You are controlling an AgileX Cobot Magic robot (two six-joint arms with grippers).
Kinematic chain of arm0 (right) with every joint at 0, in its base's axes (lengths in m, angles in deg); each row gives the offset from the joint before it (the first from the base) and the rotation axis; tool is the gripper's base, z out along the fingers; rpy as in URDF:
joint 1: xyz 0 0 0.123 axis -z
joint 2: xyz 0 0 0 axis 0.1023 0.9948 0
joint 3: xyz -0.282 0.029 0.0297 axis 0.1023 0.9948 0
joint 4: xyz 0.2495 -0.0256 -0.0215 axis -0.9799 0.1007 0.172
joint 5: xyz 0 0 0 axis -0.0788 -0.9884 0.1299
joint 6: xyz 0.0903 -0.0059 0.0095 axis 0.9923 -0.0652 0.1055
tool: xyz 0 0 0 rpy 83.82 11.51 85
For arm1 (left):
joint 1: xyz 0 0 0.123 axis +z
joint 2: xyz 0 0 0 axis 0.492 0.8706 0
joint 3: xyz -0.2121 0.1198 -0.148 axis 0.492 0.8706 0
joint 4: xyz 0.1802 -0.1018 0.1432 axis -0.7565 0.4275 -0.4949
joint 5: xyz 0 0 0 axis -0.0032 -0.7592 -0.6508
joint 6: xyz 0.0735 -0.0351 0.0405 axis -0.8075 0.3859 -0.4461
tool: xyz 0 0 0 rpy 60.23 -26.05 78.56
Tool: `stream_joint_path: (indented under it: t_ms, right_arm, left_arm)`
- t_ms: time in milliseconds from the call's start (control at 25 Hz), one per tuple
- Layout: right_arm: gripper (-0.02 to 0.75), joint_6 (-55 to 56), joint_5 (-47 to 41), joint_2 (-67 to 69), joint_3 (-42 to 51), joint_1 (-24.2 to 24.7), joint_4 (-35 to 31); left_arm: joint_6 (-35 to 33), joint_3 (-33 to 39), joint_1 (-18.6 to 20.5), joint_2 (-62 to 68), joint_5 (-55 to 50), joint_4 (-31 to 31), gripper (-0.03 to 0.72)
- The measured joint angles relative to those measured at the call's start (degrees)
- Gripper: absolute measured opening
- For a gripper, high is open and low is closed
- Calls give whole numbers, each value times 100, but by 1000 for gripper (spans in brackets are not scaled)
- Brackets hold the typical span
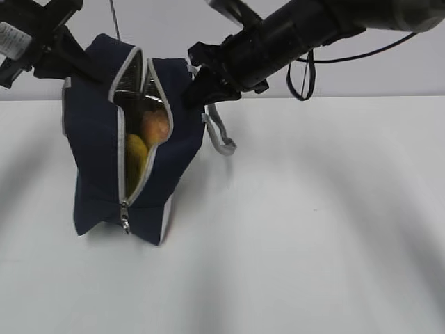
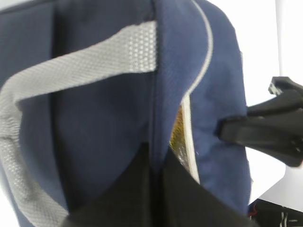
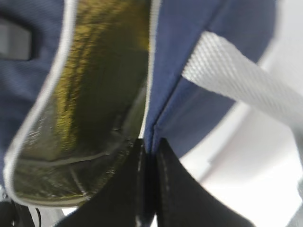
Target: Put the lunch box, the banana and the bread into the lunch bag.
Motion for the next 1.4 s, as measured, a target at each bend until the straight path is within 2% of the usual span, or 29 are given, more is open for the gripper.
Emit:
stream_joint_path:
  t_ms: [320,520,1000,1400]
  right_arm:
    - [-5,438,-372,-720,-90,0,1063]
    - [-5,727,-410,-759,-117,36,1694]
    - [-5,848,-295,-816,-117,36,1926]
    - [-6,848,159,-816,-117,36,1926]
  left_arm:
    - [-28,0,-643,50,692,276,-3]
    - [-42,0,-813,287,1103,655,-3]
    - [-623,0,-830,678,1394,1427,-3]
    - [-1017,0,-835,684,1731,1668,-3]
